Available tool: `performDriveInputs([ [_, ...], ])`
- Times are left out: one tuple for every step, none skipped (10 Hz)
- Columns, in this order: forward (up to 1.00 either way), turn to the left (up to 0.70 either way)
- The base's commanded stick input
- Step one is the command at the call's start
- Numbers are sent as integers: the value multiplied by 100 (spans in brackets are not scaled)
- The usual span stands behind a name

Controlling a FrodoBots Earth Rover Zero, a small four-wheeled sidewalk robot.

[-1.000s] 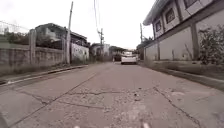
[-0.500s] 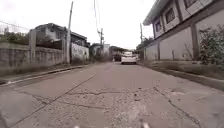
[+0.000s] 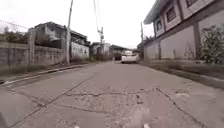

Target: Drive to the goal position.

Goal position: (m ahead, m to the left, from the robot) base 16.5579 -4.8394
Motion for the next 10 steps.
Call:
performDriveInputs([
  [85, 0],
  [85, 0],
  [85, 0],
  [85, 0],
  [85, 0],
  [85, 0],
  [85, 0],
  [85, 0],
  [85, 0],
  [85, 0],
])
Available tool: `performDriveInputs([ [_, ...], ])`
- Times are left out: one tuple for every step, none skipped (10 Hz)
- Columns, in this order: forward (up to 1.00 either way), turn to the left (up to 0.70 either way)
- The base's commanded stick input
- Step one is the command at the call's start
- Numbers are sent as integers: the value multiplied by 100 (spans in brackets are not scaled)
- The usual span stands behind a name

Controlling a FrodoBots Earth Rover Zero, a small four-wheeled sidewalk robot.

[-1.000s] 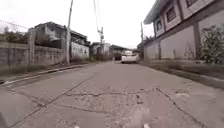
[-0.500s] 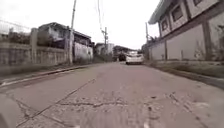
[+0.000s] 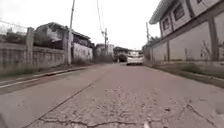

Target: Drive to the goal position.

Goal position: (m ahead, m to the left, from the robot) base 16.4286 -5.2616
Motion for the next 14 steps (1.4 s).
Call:
performDriveInputs([
  [85, 0],
  [85, 0],
  [85, 0],
  [85, 0],
  [85, 0],
  [85, 0],
  [85, 0],
  [85, -2],
  [85, -31],
  [85, -34],
  [85, -34],
  [85, -26],
  [85, 0],
  [85, 0],
])
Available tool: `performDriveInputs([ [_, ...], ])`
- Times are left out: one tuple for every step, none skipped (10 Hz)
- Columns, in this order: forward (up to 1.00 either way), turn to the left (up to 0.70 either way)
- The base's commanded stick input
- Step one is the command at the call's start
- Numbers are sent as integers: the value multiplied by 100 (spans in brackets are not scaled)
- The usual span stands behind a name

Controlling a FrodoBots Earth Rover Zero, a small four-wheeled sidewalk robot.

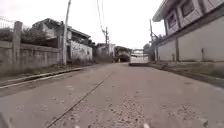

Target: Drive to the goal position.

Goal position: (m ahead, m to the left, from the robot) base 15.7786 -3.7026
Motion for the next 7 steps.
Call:
performDriveInputs([
  [85, 0],
  [85, 0],
  [85, 0],
  [85, 0],
  [85, 0],
  [85, 0],
  [85, 0],
])
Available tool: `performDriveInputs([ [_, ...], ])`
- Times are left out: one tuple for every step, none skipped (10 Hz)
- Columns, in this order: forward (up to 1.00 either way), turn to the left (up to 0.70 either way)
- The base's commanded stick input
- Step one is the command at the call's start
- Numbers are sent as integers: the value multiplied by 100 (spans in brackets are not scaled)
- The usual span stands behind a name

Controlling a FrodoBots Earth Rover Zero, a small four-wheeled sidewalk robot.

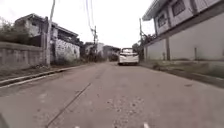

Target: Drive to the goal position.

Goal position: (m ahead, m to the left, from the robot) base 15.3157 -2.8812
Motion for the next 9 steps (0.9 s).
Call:
performDriveInputs([
  [85, 0],
  [85, 0],
  [85, 0],
  [85, 0],
  [85, 0],
  [85, 0],
  [85, 0],
  [85, 0],
  [85, 0],
])
